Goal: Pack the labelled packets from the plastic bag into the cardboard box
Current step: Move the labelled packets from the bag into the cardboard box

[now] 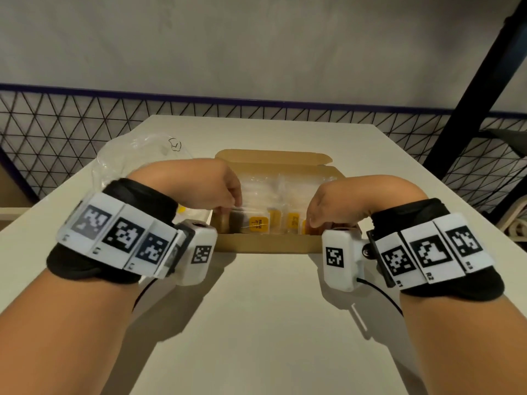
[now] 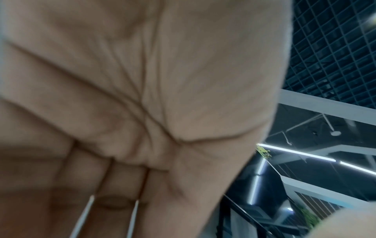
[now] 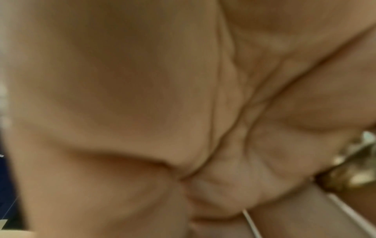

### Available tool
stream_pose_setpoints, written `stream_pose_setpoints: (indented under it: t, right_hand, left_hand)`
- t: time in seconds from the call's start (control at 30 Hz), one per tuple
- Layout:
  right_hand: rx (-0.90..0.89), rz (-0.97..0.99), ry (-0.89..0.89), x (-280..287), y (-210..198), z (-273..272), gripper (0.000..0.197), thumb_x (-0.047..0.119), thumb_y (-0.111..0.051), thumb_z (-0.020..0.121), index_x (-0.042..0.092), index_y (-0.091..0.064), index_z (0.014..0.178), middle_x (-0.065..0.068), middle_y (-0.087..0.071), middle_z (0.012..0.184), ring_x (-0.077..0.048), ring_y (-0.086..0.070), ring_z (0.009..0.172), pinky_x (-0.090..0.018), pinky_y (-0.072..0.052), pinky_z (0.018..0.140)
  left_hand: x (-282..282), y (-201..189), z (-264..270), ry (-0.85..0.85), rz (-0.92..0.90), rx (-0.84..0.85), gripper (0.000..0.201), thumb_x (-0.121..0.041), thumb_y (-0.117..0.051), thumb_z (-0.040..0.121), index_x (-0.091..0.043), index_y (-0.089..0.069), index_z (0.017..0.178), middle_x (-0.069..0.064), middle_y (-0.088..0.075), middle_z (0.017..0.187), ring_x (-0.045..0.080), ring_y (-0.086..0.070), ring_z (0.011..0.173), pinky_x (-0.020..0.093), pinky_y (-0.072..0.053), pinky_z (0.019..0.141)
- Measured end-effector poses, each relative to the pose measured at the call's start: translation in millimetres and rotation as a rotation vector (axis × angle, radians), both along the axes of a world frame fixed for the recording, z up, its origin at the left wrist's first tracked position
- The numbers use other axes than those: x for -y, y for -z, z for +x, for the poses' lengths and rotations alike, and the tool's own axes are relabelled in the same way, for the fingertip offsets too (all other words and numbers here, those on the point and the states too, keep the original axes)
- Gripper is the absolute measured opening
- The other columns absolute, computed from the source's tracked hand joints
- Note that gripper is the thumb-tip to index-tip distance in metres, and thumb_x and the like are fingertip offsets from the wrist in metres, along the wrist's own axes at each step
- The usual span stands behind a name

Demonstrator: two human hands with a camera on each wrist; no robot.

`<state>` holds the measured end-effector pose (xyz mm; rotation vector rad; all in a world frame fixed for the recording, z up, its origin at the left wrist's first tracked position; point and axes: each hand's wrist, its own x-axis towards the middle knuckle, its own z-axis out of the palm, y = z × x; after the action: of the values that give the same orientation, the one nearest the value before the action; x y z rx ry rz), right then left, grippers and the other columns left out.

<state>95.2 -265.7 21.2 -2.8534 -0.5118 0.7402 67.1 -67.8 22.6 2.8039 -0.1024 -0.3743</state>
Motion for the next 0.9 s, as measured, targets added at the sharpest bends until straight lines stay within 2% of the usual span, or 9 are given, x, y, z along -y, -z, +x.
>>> stream_pose_setpoints:
  t: [0.1, 0.17, 0.23, 0.33, 0.47, 0.57, 0.67, 0.83, 0.9]
  right_hand:
    - [-0.007, 0.063, 0.022, 1, -1, 1, 0.017, 0.019, -0.055, 0.089, 0.016, -0.071, 0.092, -0.008, -0.070, 0.096, -0.016, -0.056, 0.074, -0.024, -0.045, 0.068]
    - [0.012, 0.084, 0.023, 2, -3, 1, 0.018, 0.017, -0.053, 0.090, 0.015, -0.071, 0.092, -0.006, -0.071, 0.092, -0.015, -0.057, 0.069, -0.023, -0.045, 0.065]
    - [0.038, 0.116, 0.025, 2, -4, 1, 0.017, 0.018, -0.052, 0.091, 0.017, -0.069, 0.094, -0.002, -0.071, 0.089, -0.014, -0.062, 0.073, -0.023, -0.048, 0.068]
    - [0.077, 0.161, 0.025, 2, -5, 1, 0.017, 0.018, -0.050, 0.092, 0.024, -0.066, 0.095, 0.003, -0.068, 0.084, -0.013, -0.065, 0.080, -0.021, -0.049, 0.069]
    - [0.097, 0.181, 0.016, 1, -4, 2, 0.018, 0.018, -0.049, 0.092, 0.026, -0.065, 0.097, 0.003, -0.068, 0.086, -0.014, -0.065, 0.079, -0.020, -0.049, 0.067]
    - [0.100, 0.190, 0.015, 1, -3, 2, 0.018, 0.018, -0.051, 0.091, 0.027, -0.065, 0.097, 0.004, -0.068, 0.084, -0.014, -0.064, 0.079, -0.021, -0.051, 0.070]
    - [0.102, 0.193, 0.013, 0, -2, 2, 0.018, 0.018, -0.052, 0.090, 0.029, -0.065, 0.095, 0.005, -0.067, 0.083, -0.014, -0.064, 0.079, -0.022, -0.051, 0.070]
    - [0.104, 0.192, 0.014, 0, -2, 1, 0.019, 0.018, -0.052, 0.089, 0.029, -0.066, 0.096, 0.006, -0.066, 0.081, -0.012, -0.062, 0.075, -0.020, -0.049, 0.067]
    - [0.109, 0.188, 0.009, -1, -1, 1, 0.019, 0.018, -0.052, 0.090, 0.029, -0.066, 0.096, 0.007, -0.065, 0.081, -0.010, -0.061, 0.074, -0.019, -0.049, 0.065]
  left_hand:
    - [-19, -6, 1, -0.136, -0.031, 0.108, 0.015, -0.014, -0.052, 0.092, -0.019, -0.066, 0.093, -0.002, -0.067, 0.082, 0.011, -0.062, 0.078, 0.025, -0.047, 0.073]
    - [-33, -7, 4, -0.242, -0.005, 0.154, 0.014, -0.012, -0.052, 0.092, -0.018, -0.064, 0.094, -0.001, -0.065, 0.083, 0.012, -0.059, 0.077, 0.024, -0.045, 0.071]
    - [-48, -6, 7, -0.317, 0.123, 0.149, 0.017, -0.013, -0.050, 0.093, -0.013, -0.063, 0.104, 0.004, -0.065, 0.100, 0.018, -0.058, 0.089, 0.029, -0.045, 0.084]
    - [-63, 1, 9, -0.339, 0.399, 0.018, 0.033, -0.020, -0.045, 0.096, -0.009, -0.055, 0.126, 0.010, -0.056, 0.128, 0.026, -0.050, 0.117, 0.033, -0.037, 0.102]
    - [-62, 11, 7, -0.165, 0.517, -0.254, 0.042, -0.033, -0.042, 0.098, -0.029, -0.041, 0.139, -0.001, -0.039, 0.146, 0.020, -0.035, 0.133, 0.031, -0.022, 0.110]
    - [-61, 14, 10, -0.090, 0.533, -0.321, 0.039, -0.029, -0.037, 0.100, -0.037, -0.038, 0.139, -0.005, -0.036, 0.148, 0.018, -0.033, 0.134, 0.028, -0.020, 0.110]
    - [-67, 18, 12, -0.106, 0.451, -0.330, 0.038, -0.025, -0.044, 0.098, -0.039, -0.046, 0.133, -0.005, -0.040, 0.146, 0.018, -0.035, 0.131, 0.030, -0.022, 0.111]
    - [-66, 18, 11, -0.159, 0.454, -0.277, 0.043, -0.028, -0.050, 0.094, -0.034, -0.043, 0.136, -0.003, -0.047, 0.139, 0.018, -0.042, 0.124, 0.028, -0.029, 0.104]
    - [-68, 18, 11, -0.212, 0.428, -0.228, 0.054, -0.030, -0.060, 0.088, -0.031, -0.041, 0.139, -0.001, -0.050, 0.135, 0.019, -0.046, 0.120, 0.029, -0.035, 0.100]
